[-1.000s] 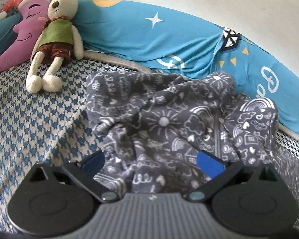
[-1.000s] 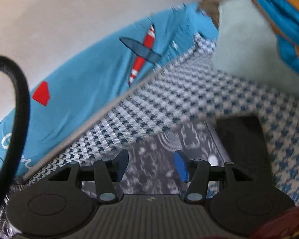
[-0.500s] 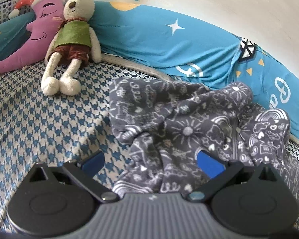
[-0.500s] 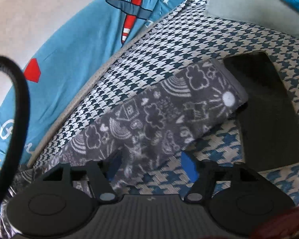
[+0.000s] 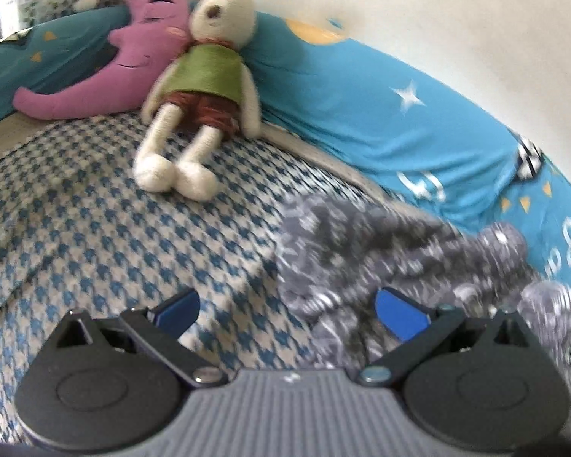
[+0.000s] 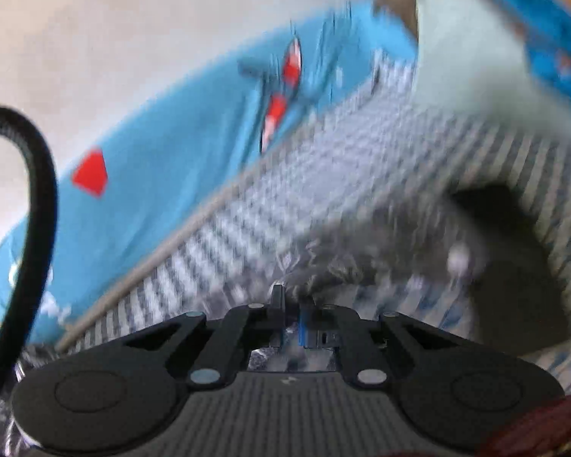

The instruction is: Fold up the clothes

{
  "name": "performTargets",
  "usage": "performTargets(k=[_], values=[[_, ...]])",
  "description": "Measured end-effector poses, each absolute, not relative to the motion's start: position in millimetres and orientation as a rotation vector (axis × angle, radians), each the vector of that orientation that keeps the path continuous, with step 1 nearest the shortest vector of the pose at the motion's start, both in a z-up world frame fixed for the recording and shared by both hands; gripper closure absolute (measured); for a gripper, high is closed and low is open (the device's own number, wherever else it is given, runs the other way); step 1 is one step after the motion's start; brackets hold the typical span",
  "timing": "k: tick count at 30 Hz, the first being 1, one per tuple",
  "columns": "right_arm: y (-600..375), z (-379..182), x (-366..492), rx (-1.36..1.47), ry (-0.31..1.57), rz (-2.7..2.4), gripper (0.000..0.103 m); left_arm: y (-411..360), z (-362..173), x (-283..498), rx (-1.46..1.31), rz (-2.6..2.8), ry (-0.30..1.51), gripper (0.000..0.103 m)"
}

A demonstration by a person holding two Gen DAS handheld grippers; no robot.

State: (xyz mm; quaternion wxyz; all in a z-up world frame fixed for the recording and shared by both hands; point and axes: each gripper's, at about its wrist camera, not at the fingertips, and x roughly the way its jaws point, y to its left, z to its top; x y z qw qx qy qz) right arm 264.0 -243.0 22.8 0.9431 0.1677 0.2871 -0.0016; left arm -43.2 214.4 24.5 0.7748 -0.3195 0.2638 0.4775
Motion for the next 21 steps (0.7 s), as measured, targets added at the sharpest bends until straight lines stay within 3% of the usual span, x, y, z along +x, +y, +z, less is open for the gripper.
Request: performTargets(k=[5,11,21], values=[[-248.5,39.0,249.8,0.338,0.533,-0.07,0.091,240.3,31.3,-67.0,-0.746,1.122,0.511,0.0],[-238.5,53.1,235.1,0.345,0.455,-0.04,0.061,265.2,29.1,-73.9,-0.784,1.158,0.494,0.0],[-179.9,38.9,210.6,0.347,0.593,0.236,0.059,282.1,1.8,-39.2,-0.814,1.058,0.545,0.0]])
